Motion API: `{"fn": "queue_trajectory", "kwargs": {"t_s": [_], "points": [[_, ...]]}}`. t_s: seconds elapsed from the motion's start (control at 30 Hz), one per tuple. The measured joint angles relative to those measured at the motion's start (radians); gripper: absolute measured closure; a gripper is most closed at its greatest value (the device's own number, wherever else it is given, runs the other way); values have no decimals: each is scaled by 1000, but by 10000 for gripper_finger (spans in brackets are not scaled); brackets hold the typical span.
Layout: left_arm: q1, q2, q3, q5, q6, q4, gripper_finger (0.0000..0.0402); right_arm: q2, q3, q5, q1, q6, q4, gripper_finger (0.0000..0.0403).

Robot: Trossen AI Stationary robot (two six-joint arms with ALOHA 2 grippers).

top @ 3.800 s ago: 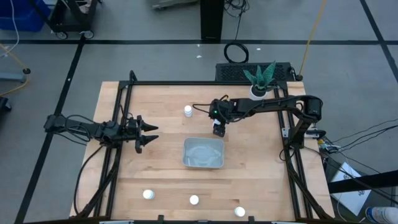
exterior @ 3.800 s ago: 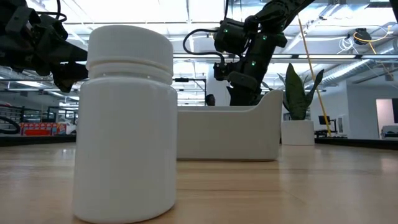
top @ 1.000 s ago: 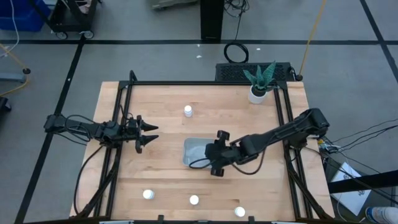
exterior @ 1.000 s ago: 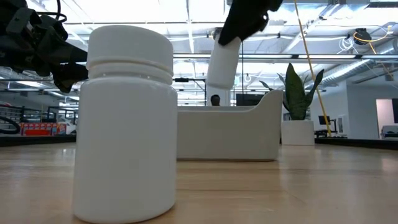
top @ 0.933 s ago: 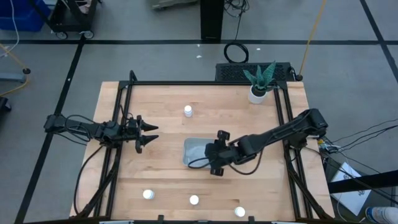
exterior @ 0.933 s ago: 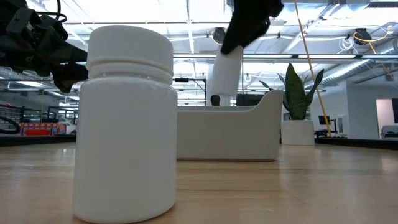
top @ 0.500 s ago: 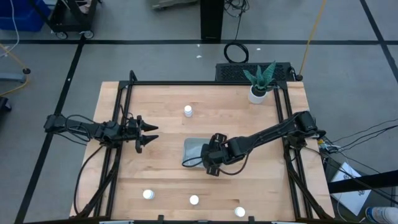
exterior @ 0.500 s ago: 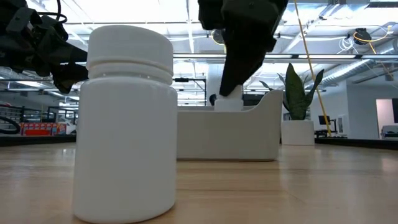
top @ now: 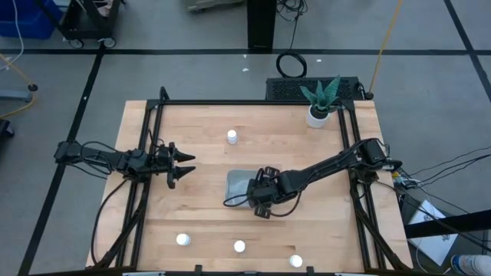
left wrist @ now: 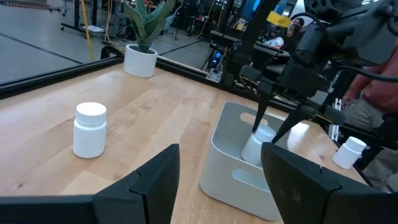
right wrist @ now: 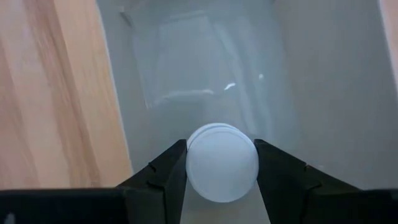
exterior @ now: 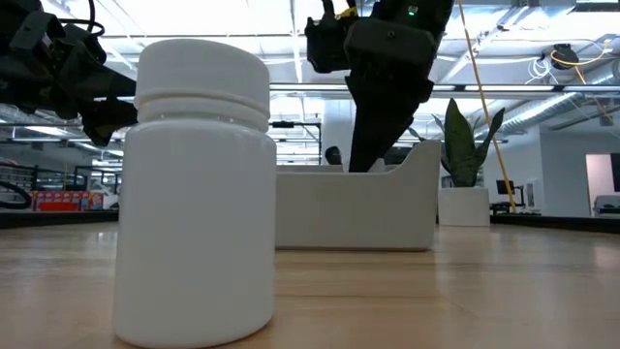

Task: Pick and place pill bottles into a basket
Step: Put the pill bottle into the bin

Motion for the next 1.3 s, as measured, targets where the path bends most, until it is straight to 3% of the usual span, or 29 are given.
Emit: {"fn": "queue_trajectory", "kwargs": {"t_s": [0.4,0.73,1.07,1.3], "points": [[0,0,0,1,-9,0,169,-8,-48,-34,-15,17,59,235],[0,0,0,0,-8,0,169,-18,-55,-49,-14,12,40,174],[0,0,0,0,-8,0,169,-66,-53,-8,-27,-27,68,124],[0,0,0,-2,-2,0,169,-165,-52,124,-32,-88,70,101]]}}
